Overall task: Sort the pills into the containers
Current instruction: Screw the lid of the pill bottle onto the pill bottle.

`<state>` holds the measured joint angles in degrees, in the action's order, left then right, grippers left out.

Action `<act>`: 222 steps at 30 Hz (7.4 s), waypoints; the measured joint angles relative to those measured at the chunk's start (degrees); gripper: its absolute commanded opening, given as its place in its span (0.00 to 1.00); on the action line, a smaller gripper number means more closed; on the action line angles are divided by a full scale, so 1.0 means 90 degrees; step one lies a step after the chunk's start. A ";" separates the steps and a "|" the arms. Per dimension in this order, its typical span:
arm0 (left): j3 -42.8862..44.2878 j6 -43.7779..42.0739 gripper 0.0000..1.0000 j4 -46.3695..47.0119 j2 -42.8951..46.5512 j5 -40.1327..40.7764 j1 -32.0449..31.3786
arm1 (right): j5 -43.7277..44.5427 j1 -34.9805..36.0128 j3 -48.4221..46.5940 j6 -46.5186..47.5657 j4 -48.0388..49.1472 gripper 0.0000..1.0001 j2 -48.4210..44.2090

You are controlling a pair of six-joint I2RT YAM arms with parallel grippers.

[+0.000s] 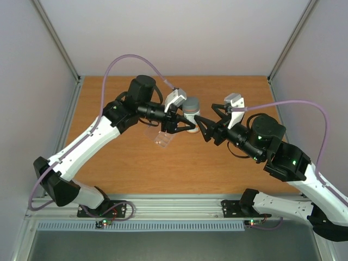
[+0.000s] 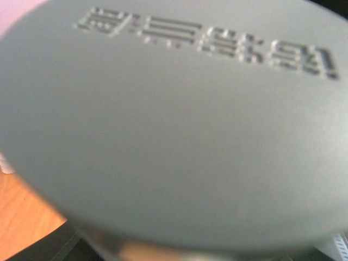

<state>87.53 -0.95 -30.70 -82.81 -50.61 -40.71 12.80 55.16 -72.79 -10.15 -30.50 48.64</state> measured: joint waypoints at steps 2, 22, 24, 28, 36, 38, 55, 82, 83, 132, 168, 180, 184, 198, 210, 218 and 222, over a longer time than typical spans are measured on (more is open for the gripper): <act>-0.0083 -0.0019 0.00 -0.0012 0.0092 -0.0087 0.0000 | -0.0131 -0.0024 -0.0146 -0.0005 0.0002 0.80 0.0019; -0.0753 -0.0138 0.00 -0.0053 0.0933 -0.0607 0.0000 | -0.1974 -0.0051 -0.1049 -0.0447 -0.0464 0.81 0.0571; -0.0780 -0.0141 0.00 -0.0087 0.1030 -0.0661 -0.0002 | -0.2081 -0.0053 -0.1115 -0.0486 -0.0495 0.81 0.0573; -0.0845 -0.0160 0.00 -0.0138 0.1173 -0.0743 -0.0002 | -0.2341 -0.0056 -0.1241 -0.0556 -0.0539 0.80 0.0712; -0.1122 -0.0279 0.00 -0.0270 0.1392 -0.0651 -0.0002 | -0.3082 -0.0345 -0.1404 -0.0573 -0.0542 0.81 0.1394; -0.1168 -0.0291 0.00 -0.0287 0.1430 -0.0578 -0.0002 | -0.3444 -0.0721 -0.1571 -0.0546 -0.0532 0.81 0.1637; -0.1171 -0.0483 0.00 -0.0401 0.1304 -0.0328 0.0141 | -0.6069 -0.2256 -0.1836 -0.0333 -0.0675 0.79 0.1906; -0.0981 -0.0614 0.00 -0.0546 0.1146 -0.0357 0.0143 | -0.6912 -0.2356 -0.1598 -0.0172 -0.0704 0.69 0.2210; -0.0981 -0.0614 0.00 -0.0546 0.1146 -0.0357 0.0143 | -0.6919 -0.2356 -0.1596 -0.0170 -0.0704 0.69 0.2210; -0.0981 -0.0036 0.00 -0.0311 0.1020 0.0243 0.0134 | -0.5756 -0.2193 -0.1107 0.0015 -0.0291 0.24 0.1967; -0.0772 -0.0005 0.00 -0.0675 0.1078 0.2919 -0.0272 | -0.1613 -0.0539 -0.1035 -0.0665 -0.0002 0.20 0.2142; -0.0760 0.0257 0.00 -0.0738 0.1078 0.3087 -0.0262 | -0.0651 -0.0146 -0.0933 -0.0874 0.0175 0.21 0.2225; -0.0760 0.0396 0.00 -0.0724 0.1081 0.3194 -0.0238 | -0.0425 -0.0083 -0.1110 -0.1037 0.0063 0.22 0.2380; -0.0760 0.0614 0.00 -0.0707 0.1112 0.3189 -0.0182 | 0.0041 0.0092 -0.1384 -0.1241 -0.0112 0.63 0.2594; -0.0760 -0.0027 0.00 -0.0559 0.1110 0.3169 -0.0202 | 0.0075 0.0119 -0.1331 -0.1316 -0.0279 0.71 0.2467; -0.0760 -0.0138 0.00 -0.0512 0.1071 0.3031 -0.0262 | 0.0005 0.0124 -0.1217 -0.1304 -0.0333 0.73 0.2266; -0.0760 -0.0134 0.00 -0.0369 0.1039 0.2851 -0.0250 | -0.0087 0.0131 -0.1175 -0.1282 -0.0452 0.73 0.2089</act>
<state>80.68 -2.15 -34.02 -73.45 -24.95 -42.96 12.01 56.34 -83.37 -21.69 -34.57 67.44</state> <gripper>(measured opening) 0.540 0.730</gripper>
